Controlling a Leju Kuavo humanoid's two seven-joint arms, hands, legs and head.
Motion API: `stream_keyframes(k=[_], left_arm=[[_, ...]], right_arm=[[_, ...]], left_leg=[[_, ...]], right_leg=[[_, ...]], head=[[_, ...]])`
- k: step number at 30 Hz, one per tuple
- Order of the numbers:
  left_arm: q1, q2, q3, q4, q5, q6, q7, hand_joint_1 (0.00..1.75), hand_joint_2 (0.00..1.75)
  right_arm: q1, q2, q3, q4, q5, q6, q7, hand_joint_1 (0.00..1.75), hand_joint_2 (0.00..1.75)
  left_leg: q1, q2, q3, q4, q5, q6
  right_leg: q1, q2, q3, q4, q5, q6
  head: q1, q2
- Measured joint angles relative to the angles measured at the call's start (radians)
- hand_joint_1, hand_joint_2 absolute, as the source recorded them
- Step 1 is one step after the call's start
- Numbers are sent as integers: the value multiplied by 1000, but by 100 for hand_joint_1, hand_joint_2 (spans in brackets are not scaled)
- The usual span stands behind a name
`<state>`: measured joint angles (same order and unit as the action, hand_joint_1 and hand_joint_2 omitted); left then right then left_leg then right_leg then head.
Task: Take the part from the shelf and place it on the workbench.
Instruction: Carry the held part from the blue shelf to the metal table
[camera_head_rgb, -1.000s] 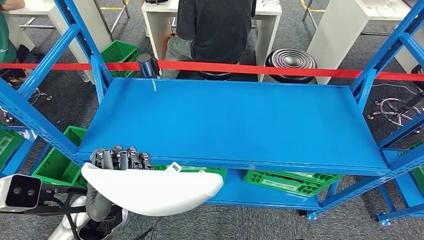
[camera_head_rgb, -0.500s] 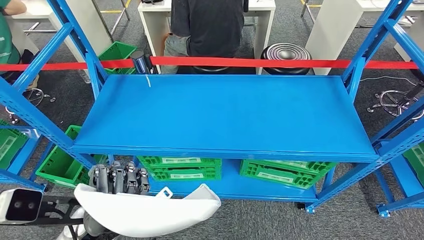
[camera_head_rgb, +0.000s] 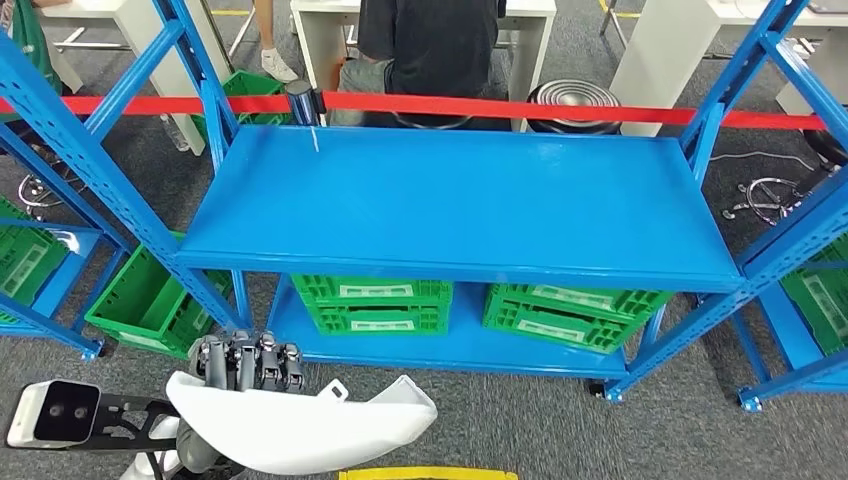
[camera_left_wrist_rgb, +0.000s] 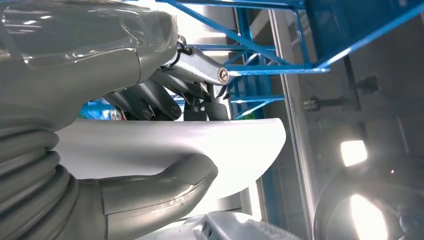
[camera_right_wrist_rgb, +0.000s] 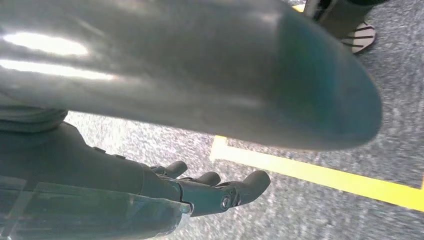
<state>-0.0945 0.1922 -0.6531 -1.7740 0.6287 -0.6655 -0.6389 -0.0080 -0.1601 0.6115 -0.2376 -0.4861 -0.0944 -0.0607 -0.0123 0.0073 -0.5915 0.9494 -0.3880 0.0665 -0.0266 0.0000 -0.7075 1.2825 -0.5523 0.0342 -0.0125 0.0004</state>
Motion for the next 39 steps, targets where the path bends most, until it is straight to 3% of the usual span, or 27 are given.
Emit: stream_keyframes(k=[1,2,3,5,6,8,9,11,13,14,15,16,17,18,20,22,24,25,28,29,30,31,33,34,36,37,39], left_arm=[[0,0,0,4,9,-4,9,175,175],[0,1,-1,8,16,-7,18,175,175],[-1,2,-1,9,20,-10,27,175,175],[-6,4,-2,10,22,-14,39,175,175],[-8,5,-3,10,22,-16,44,175,175],[-11,9,-6,10,23,-20,53,175,175],[-12,12,-7,10,25,-21,57,175,175],[-17,18,-12,11,30,-23,66,175,175],[-25,22,-17,11,34,-25,74,175,175],[-29,23,-18,11,35,-25,78,175,175],[-31,23,-20,11,36,-25,82,175,175],[-34,24,-22,10,37,-24,87,175,175],[-38,25,-24,9,38,-24,90,175,175],[-43,25,-26,7,38,-24,93,175,175],[-54,27,-29,1,39,-24,96,175,175],[-59,30,-31,-5,40,-25,97,175,175],[-62,32,-31,-8,40,-26,98,175,175],[-63,32,-32,-9,40,-26,99,175,175],[-61,29,-32,-11,34,-25,99,175,175],[-58,26,-32,-11,30,-24,99,175,175],[-56,25,-32,-11,26,-23,100,175,175],[-55,23,-32,-11,24,-23,101,175,175],[-52,22,-31,-11,22,-22,103,175,175],[-51,22,-31,-12,22,-22,105,175,175],[-49,21,-30,-15,22,-22,111,175,175],[-48,21,-30,-17,22,-23,114,175,175],[-46,22,-30,-18,25,-25,121,175,175]], right_arm=[[-3,2,0,-2,-6,0,0,0,0],[-6,4,0,-3,-11,-1,1,0,0],[-10,8,0,-5,-15,-1,1,0,0],[-16,15,0,-9,-22,0,0,0,0],[-18,20,0,-10,-25,1,0,0,0],[-17,30,0,-11,-31,3,-1,0,0],[-16,34,-1,-11,-35,4,-2,0,0],[-14,43,-3,-11,-45,5,-6,0,0],[-14,50,-6,-11,-54,6,-12,0,0],[-14,53,-8,-11,-57,6,-16,0,0],[-14,56,-9,-11,-59,5,-19,0,0],[-14,60,-9,-11,-60,5,-21,0,0],[-14,63,-10,-11,-61,5,-24,0,0],[-15,68,-10,-11,-62,6,-25,0,0],[-19,77,-11,-11,-62,9,-28,0,0],[-23,85,-11,-12,-62,11,-29,0,0],[-25,90,-12,-12,-63,8,-29,0,0],[-25,94,-12,-12,-63,6,-29,0,0],[-27,101,-12,-12,-59,2,-29,0,0],[-27,103,-12,-12,-57,3,-29,0,0],[-28,103,-12,-12,-56,5,-29,0,0],[-28,104,-12,-11,-55,5,-29,0,0],[-29,105,-12,-11,-56,4,-30,0,0],[-30,106,-12,-11,-57,2,-30,0,0],[-33,111,-12,-11,-60,0,-32,0,0],[-33,113,-12,-11,-62,0,-33,0,0],[-32,117,-12,-10,-64,0,-34,0,0]], left_leg=[[1,1,-18,4,12,-4],[3,1,-38,11,23,-9],[3,2,-56,21,31,-15],[2,4,-82,43,44,-27],[1,5,-88,50,51,-33],[6,4,-92,53,63,-43],[10,1,-96,60,51,-48],[16,-2,-113,125,-31,-63],[20,-4,-138,256,-139,-75],[21,-4,-143,314,-165,-77],[22,-4,-134,347,-168,-77],[23,-4,-108,343,-152,-74],[22,-5,-64,300,-128,-67],[21,-7,-7,229,-114,-58],[15,-10,92,87,-120,-41],[7,-10,121,34,-131,-30],[3,-7,109,18,-105,-17],[4,-5,100,9,-90,-9],[3,-2,57,0,-45,2],[2,-1,40,1,-32,1],[1,-1,22,4,-19,-1],[0,0,5,8,-6,-3],[1,0,-33,22,14,-11],[1,0,-51,33,22,-16],[-1,1,-75,52,36,-27],[0,2,-81,55,44,-32],[4,2,-86,57,54,-41]], right_leg=[[-2,0,27,-5,18,15],[-5,0,71,-45,39,27],[-8,0,130,-117,41,33],[-6,2,222,-247,15,24],[-3,3,242,-281,-2,15],[-2,2,234,-286,3,-2],[-3,0,227,-284,12,-11],[-7,-4,207,-284,35,-25],[-6,-4,180,-283,61,-29],[-5,-4,167,-282,72,-29],[-4,-4,152,-280,84,-27],[-2,-4,138,-280,94,-26],[0,-3,126,-279,104,-25],[0,-2,117,-279,113,-23],[3,-1,108,-281,129,-14],[-1,-1,103,-285,146,1],[-2,-2,95,-284,152,10],[-1,-2,85,-268,134,6],[2,-1,32,-116,10,-14],[2,-1,20,-53,-18,-12],[1,-1,19,-11,-24,-4],[1,-1,34,1,-11,9],[-2,-1,115,-83,34,30],[-1,-1,170,-159,34,31],[4,0,238,-269,11,17],[8,1,245,-289,1,7],[6,-1,229,-290,14,-12]], head=[[0,0],[0,0],[0,0],[-2,0],[-3,0],[-4,0],[-4,0],[-5,0],[-5,0],[-5,0],[-6,0],[-6,0],[-6,0],[-6,0],[-5,0],[-5,0],[-6,0],[-4,0],[1,0],[1,0],[1,0],[1,0],[1,0],[1,0],[0,0],[-1,0],[-1,0]])
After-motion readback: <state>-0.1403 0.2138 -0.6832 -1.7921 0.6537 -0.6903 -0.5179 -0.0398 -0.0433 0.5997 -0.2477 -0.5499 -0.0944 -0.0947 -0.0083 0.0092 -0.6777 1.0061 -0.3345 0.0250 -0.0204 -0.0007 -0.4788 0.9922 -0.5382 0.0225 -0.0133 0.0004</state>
